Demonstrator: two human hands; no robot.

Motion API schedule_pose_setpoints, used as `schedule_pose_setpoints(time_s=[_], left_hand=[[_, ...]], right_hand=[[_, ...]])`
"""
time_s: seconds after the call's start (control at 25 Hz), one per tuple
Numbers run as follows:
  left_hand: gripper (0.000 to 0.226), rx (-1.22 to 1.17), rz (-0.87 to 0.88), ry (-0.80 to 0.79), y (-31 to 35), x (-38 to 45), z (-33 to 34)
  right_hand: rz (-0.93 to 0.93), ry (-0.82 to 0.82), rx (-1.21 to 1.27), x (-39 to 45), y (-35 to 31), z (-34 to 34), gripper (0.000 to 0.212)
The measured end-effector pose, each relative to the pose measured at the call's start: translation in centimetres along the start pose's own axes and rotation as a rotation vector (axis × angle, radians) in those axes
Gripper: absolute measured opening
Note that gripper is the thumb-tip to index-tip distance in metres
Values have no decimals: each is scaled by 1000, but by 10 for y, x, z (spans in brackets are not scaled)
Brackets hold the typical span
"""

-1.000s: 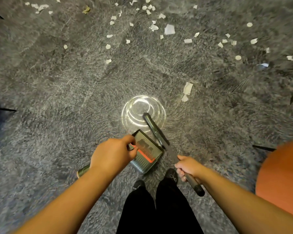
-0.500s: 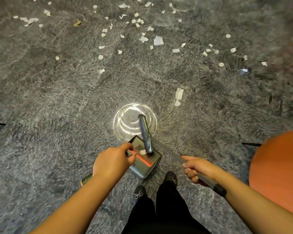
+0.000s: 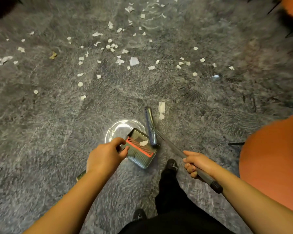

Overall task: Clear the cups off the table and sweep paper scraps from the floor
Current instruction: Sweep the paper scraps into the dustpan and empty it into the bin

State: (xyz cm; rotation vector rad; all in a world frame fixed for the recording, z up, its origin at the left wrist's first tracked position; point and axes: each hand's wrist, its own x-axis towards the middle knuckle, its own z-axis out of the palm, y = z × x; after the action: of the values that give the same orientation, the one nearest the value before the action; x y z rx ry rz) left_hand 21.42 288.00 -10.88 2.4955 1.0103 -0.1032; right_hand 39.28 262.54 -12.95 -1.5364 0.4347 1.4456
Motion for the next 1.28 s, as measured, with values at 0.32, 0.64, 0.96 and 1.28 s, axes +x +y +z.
schedule_pose_setpoints(time_s=[0.32,0.64,0.96,1.28], left_hand=[[30,45,-3,14,78,148,-20],[27,192,162,-127,112,288,-48],[31,296,379,-251,127,406,-42],[35,351,479,-225,163,468,-32]], right_hand=[[-28,22,21,38,-145,-84,61],[-47,136,91,85,-251,-104,60],[-31,237,151,134,-313,-94,62],[65,223,139,211,-352,-96,58]])
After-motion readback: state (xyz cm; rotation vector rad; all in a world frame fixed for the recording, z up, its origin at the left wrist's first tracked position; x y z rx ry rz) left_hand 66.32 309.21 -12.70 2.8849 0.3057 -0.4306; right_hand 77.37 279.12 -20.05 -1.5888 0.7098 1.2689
